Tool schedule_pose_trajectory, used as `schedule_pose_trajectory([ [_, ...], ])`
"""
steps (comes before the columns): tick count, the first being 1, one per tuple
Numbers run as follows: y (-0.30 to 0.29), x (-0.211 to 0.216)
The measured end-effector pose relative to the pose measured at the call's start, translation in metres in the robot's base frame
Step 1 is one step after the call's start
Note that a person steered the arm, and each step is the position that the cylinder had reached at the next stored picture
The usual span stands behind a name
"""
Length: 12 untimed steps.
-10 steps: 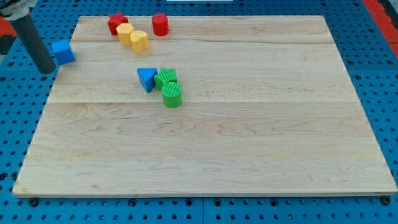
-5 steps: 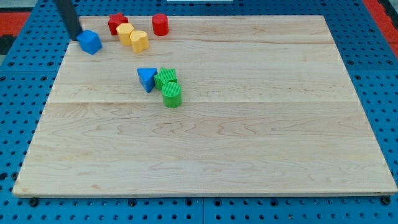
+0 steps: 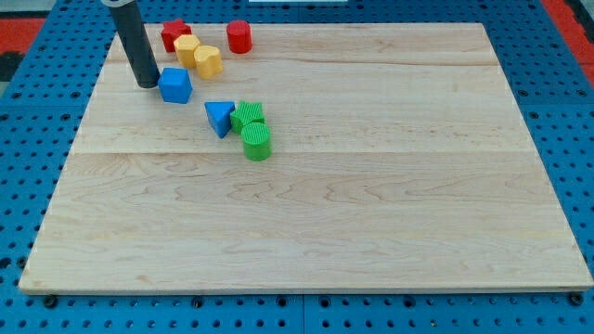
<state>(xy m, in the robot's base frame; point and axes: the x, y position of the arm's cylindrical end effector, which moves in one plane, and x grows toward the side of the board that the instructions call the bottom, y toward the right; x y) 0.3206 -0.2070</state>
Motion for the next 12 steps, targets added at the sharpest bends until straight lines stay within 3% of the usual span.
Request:
schedule_pose_trajectory([
  [2,0.048,0.020],
  [3,0.118,0.044],
  [4,0.233,0.067],
  [5,0.275,0.071],
  [7,0.141,0.046],
  [8,0.200,0.004],
  [9,0.311,0.017],
  [10,0.330,0.060],
  [11,0.296,0.029],
  [12,0.175,0.039],
])
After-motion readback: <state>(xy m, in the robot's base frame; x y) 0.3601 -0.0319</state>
